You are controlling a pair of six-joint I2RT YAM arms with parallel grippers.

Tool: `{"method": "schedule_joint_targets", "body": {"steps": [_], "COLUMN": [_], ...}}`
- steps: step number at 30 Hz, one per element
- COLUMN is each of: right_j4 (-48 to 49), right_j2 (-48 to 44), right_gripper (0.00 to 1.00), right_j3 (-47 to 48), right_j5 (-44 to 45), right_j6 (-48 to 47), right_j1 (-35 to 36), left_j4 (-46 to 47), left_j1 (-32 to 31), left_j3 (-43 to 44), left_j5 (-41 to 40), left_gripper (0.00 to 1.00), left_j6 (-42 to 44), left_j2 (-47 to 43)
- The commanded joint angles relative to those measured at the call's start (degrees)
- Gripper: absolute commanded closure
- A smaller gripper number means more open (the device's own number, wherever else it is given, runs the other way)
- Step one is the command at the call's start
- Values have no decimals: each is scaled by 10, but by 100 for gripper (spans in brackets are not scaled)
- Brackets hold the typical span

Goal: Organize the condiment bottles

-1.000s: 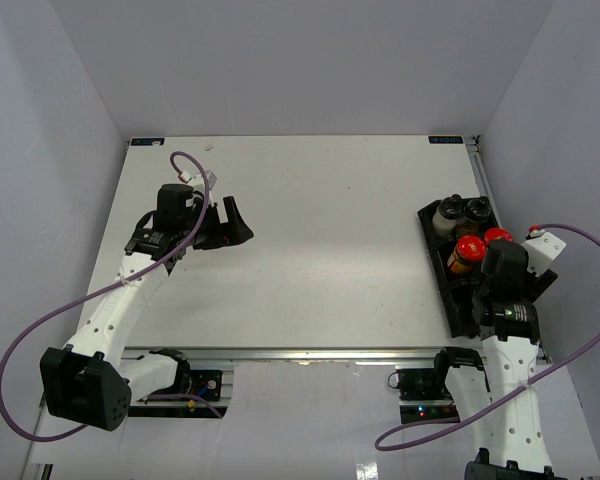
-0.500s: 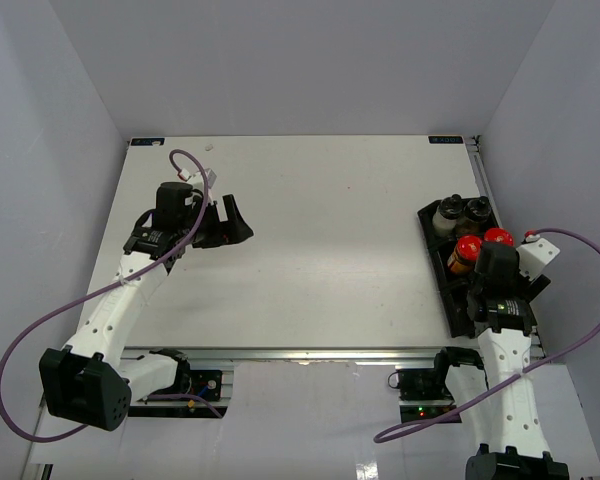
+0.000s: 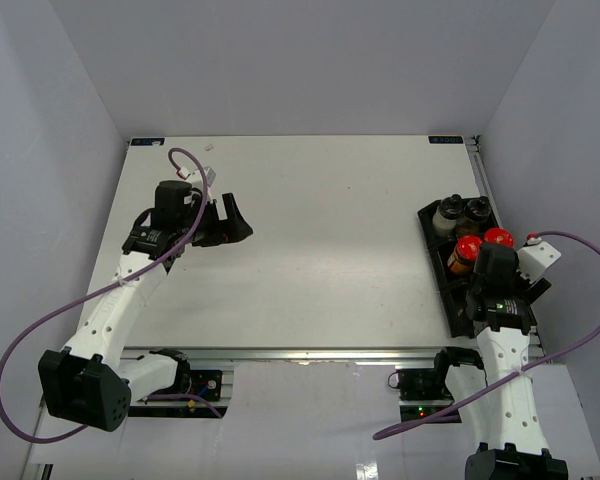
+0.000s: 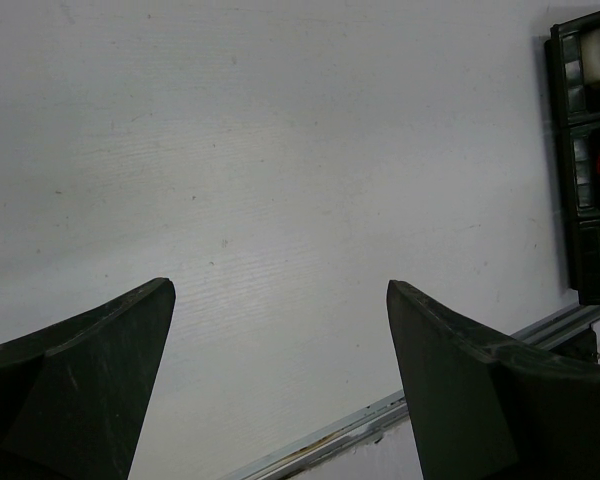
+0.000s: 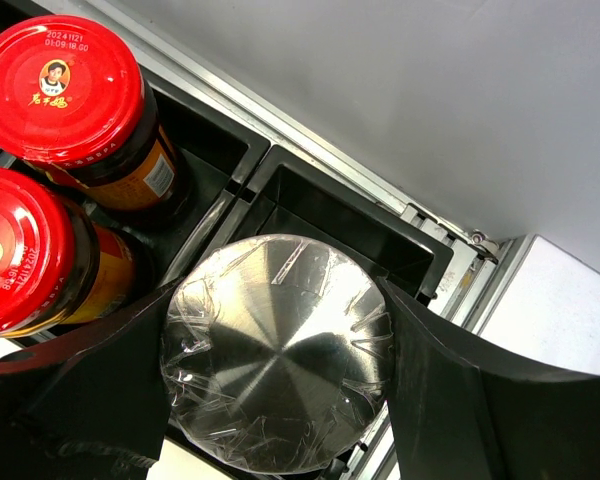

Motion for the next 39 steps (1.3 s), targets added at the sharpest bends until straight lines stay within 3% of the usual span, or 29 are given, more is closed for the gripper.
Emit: {"method": "schedule_joint_targets", "body": {"steps": [1, 7, 16, 19, 21, 26, 30, 36, 39], "right_j4": [41, 40, 40, 51, 45, 2, -45, -43, -33], "right_j2": [-7, 0, 0, 0, 5, 27, 100, 172, 208], "right_gripper": [30, 19, 12, 3, 10, 10, 10, 10, 10], "right_j3": [7, 9, 12, 21, 48, 156, 289, 385, 439], "right_j5": [38, 36, 31, 1, -33, -167, -254, -390, -478], "right_j6": [22, 26, 22, -4, -23, -58, -71, -83, -88], "right_j1": [-4, -9, -10, -10, -10, -10, -9, 2, 67], "left_j4": [-13, -15, -27, -34, -35, -36, -26, -32, -23], "left_j1": [3, 4, 4, 3, 3, 3, 3, 3, 3], "left_j3": [21, 12, 24, 34, 41, 74, 94, 137, 149], "left_j5": [-2, -2, -8, -12, -14, -1, 11, 20, 30], "left_gripper": [2, 2, 2, 2, 2, 2, 2, 2, 2], "left_j6": [5, 5, 11, 15, 15, 1, -8, -5, -7], "left_j2": [-31, -43, -53, -54, -55, -41, -37, -16, -8]}}
